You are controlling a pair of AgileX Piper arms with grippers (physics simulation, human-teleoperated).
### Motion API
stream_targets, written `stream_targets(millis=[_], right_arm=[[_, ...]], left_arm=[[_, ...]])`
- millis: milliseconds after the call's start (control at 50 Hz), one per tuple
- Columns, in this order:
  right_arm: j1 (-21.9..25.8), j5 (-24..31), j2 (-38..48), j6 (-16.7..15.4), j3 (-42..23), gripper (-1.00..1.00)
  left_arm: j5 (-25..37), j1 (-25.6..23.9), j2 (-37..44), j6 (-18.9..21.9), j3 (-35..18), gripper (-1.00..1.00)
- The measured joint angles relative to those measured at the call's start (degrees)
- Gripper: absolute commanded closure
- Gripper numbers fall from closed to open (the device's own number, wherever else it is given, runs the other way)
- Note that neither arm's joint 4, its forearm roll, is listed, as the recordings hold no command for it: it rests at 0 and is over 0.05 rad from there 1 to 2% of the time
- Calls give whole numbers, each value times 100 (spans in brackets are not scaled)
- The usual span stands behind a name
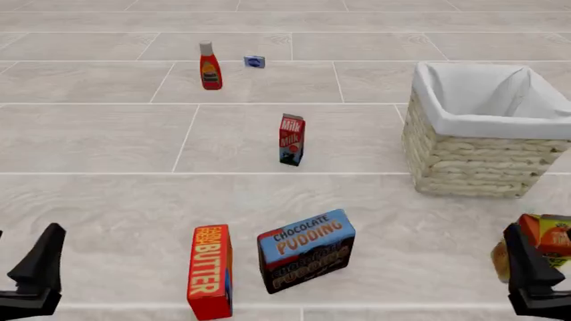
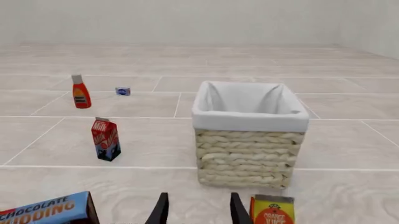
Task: Pick the milk and place it in the basket.
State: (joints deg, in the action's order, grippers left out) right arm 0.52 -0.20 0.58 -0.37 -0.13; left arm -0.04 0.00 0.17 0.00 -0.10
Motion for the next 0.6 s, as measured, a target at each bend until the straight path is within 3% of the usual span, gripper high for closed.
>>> stream_targets(millis=[600], right_arm=[[907, -730, 1033, -562, 10, -100]], left_arm=[[19, -7, -9, -7, -4, -100]])
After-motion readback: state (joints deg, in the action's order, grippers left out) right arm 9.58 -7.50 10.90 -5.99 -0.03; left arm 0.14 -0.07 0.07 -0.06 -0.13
